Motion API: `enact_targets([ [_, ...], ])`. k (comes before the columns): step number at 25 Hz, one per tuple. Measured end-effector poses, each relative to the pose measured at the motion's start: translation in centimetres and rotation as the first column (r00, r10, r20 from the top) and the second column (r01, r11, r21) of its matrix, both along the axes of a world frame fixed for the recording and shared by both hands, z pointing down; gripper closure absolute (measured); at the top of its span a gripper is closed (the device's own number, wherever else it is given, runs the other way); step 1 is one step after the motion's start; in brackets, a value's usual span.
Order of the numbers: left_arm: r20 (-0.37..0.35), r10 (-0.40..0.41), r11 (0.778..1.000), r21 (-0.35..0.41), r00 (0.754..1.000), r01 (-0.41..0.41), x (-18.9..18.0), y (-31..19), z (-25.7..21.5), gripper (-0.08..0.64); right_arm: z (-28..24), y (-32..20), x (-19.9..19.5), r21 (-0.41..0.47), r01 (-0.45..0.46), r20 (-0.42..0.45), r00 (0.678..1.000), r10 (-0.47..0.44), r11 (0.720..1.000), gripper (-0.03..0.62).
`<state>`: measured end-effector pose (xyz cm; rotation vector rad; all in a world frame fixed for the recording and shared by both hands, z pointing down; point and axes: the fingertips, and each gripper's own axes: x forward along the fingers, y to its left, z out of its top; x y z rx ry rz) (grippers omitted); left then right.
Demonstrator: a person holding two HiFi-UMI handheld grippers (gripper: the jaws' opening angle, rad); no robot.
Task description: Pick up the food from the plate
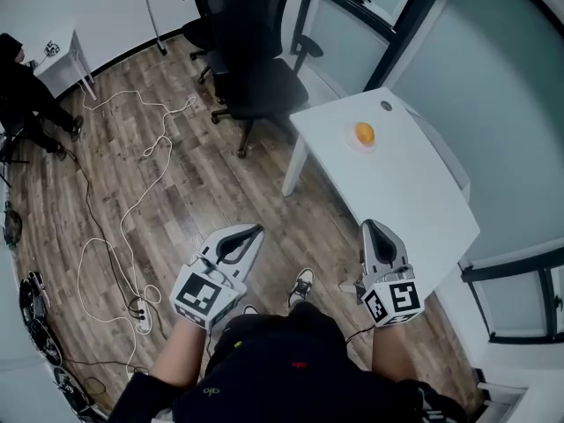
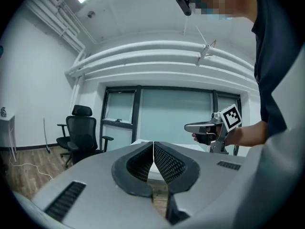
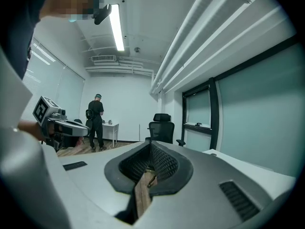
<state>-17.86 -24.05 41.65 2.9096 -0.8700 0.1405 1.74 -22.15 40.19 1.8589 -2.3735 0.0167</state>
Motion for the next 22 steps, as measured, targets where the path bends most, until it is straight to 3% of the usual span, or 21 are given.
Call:
enact_targets([
  [6,0.008,-0.004,1.0,0.0,1.0,0.004,4.2,-6.4,-0.4,0.537,0.8,-5.6,5.4,0.007,-0.029,0.034,0.999,0.029,1.0,0.566],
  [11,0.01,-0.014,1.0,-0.004,1.0,0.014,9.9,-11.6,-1.0,0.537,1.6,-11.3,11.4,-0.027,-0.029,0.064,0.997,0.031,0.999,0.566],
  [18,0.036,-0.01,1.0,0.002,0.999,0.01,19.2,-18.0,-1.8,0.537,1.3,-17.9,19.3,-0.02,0.003,0.038,0.999,-0.002,1.0,0.566],
  [22,0.054,-0.005,0.999,-0.049,0.999,0.008,24.0,-20.7,-0.8,0.537,2.1,-21.0,24.7,-0.039,-0.015,0.046,0.999,0.017,0.999,0.566],
])
